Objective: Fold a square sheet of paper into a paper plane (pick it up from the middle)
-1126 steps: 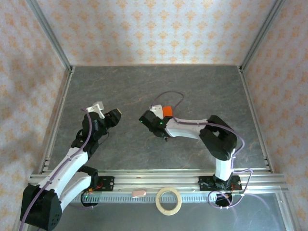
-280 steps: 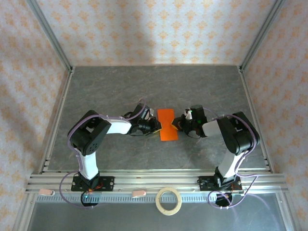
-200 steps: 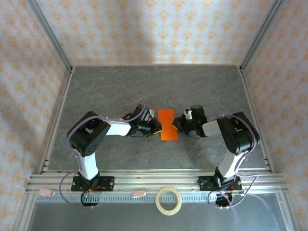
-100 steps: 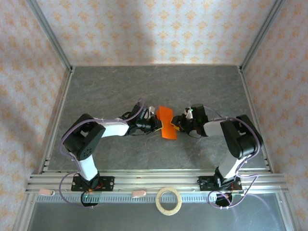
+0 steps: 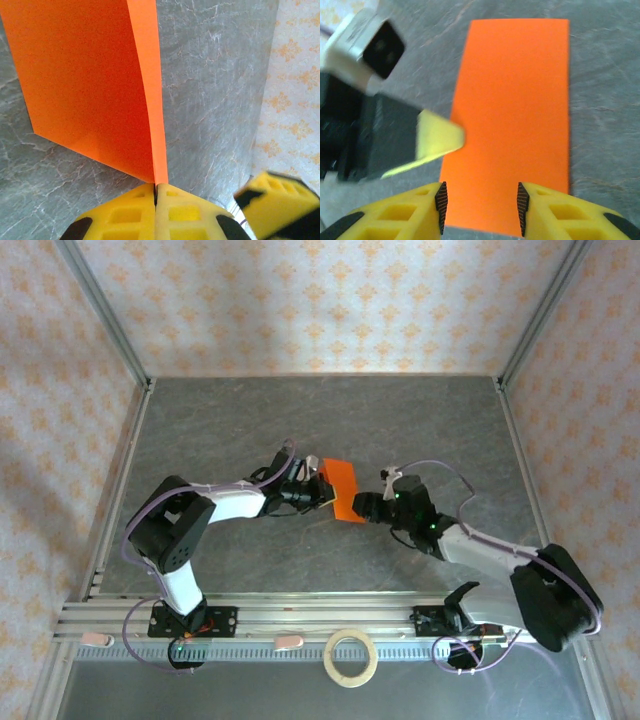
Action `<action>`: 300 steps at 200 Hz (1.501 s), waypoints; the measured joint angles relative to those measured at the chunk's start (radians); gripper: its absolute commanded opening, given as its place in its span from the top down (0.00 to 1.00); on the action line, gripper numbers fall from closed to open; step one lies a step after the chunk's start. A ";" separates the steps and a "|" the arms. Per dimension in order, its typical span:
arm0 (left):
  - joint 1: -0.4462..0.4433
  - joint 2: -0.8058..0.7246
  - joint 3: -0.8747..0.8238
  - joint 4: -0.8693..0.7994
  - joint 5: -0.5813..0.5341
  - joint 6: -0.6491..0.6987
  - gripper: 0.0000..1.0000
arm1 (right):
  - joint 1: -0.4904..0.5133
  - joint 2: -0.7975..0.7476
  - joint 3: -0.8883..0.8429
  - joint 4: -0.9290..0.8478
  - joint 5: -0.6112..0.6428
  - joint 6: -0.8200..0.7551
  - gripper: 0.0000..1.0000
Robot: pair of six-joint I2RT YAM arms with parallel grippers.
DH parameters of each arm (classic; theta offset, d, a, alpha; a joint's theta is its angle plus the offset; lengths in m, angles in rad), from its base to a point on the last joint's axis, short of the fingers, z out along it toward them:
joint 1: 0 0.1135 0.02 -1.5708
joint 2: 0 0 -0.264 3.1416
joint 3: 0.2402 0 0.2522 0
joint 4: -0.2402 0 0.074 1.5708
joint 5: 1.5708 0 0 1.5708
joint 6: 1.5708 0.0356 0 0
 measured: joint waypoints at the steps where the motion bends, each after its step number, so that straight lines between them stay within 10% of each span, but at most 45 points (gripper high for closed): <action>1: 0.000 0.000 0.000 0.000 0.000 0.000 0.98 | 0.003 -0.003 -0.001 0.000 0.004 -0.003 0.54; 111: 0.006 0.000 0.016 -0.030 0.019 0.021 0.98 | 0.442 0.123 0.021 -0.002 0.592 -0.441 0.42; 300: 0.006 0.000 0.021 -0.052 0.019 0.045 0.98 | 0.499 0.349 0.136 0.003 0.853 -0.600 0.59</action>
